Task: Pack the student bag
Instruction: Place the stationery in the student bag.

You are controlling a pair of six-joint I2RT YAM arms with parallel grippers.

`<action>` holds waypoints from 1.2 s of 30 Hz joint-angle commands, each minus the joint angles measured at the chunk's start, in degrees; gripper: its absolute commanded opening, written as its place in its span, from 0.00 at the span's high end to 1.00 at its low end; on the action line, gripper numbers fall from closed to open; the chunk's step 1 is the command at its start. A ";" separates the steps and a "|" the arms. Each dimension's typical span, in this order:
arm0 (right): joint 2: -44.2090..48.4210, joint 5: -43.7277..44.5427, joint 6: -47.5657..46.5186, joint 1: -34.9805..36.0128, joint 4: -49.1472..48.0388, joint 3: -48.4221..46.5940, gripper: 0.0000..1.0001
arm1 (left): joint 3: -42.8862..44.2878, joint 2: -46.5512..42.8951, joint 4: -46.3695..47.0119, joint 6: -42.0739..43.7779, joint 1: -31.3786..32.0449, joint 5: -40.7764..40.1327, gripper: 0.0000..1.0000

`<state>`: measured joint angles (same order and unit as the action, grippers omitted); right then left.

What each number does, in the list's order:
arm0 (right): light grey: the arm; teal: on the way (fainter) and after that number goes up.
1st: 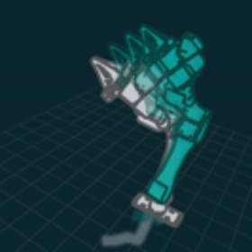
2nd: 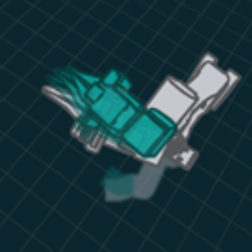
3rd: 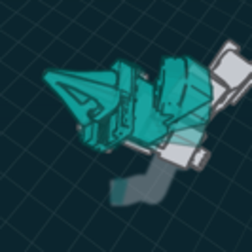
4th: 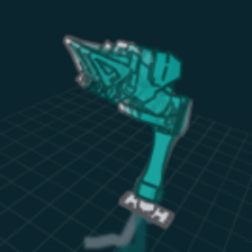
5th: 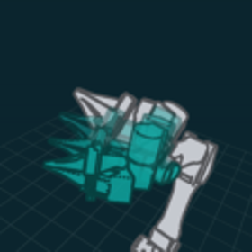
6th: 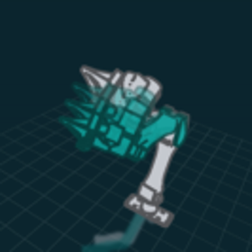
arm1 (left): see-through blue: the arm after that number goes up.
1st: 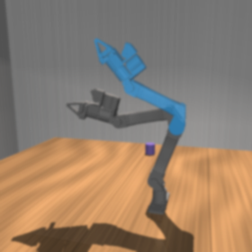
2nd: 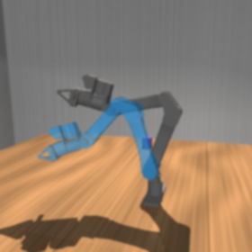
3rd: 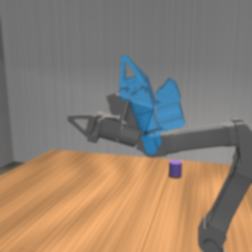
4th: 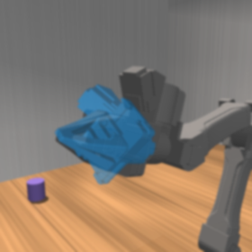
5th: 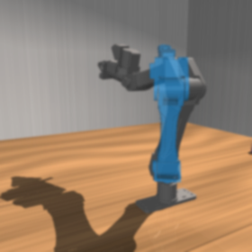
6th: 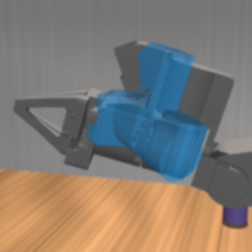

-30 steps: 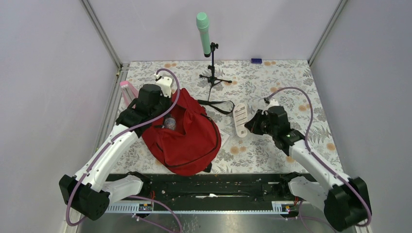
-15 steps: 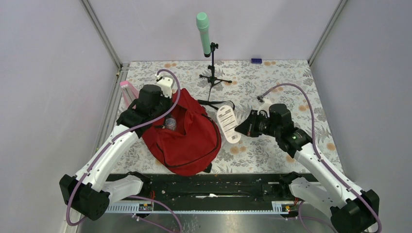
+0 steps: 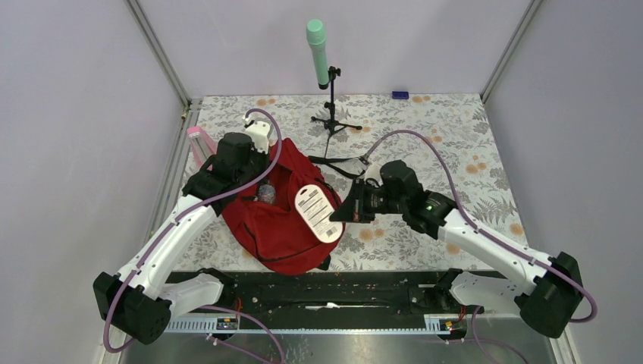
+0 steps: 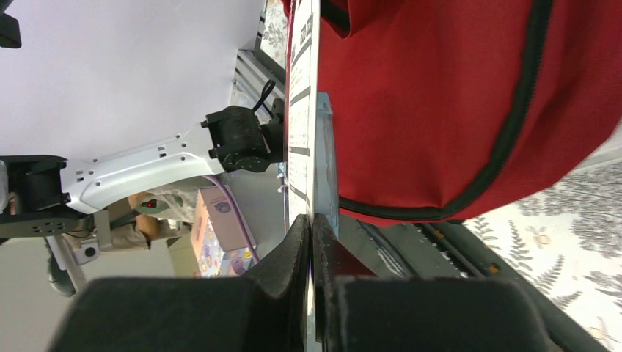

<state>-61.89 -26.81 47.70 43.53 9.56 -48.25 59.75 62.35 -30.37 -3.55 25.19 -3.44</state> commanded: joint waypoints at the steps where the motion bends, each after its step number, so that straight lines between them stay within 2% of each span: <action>1: -3.05 2.42 7.70 4.01 -7.82 -2.67 1.00 | 0.79 -1.41 5.85 -0.93 -0.19 1.92 1.00; 5: -5.87 7.53 12.30 6.63 -13.86 -3.09 1.00 | 0.89 -1.44 5.98 -1.10 -0.19 2.50 1.00; 10: -9.21 17.76 14.85 9.00 -16.04 -4.03 1.00 | 0.89 -1.48 6.11 -1.41 -0.14 3.06 1.00; 21: -20.36 24.19 17.30 10.38 -18.16 -11.78 1.00 | 0.82 -2.29 6.11 -1.41 -0.17 3.10 1.00; 29: -26.13 24.99 19.53 11.91 -19.03 -16.45 1.00 | 0.98 -1.98 6.14 -1.71 -0.14 4.77 1.00; 36: -25.98 33.91 22.78 13.80 -21.87 -13.82 1.00 | 0.86 -2.22 6.20 -1.98 -0.14 5.22 1.00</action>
<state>-88.40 -0.91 67.11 56.51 -6.96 -61.98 59.51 62.35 -29.89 -4.56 25.06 -1.37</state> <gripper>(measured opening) 0.025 0.010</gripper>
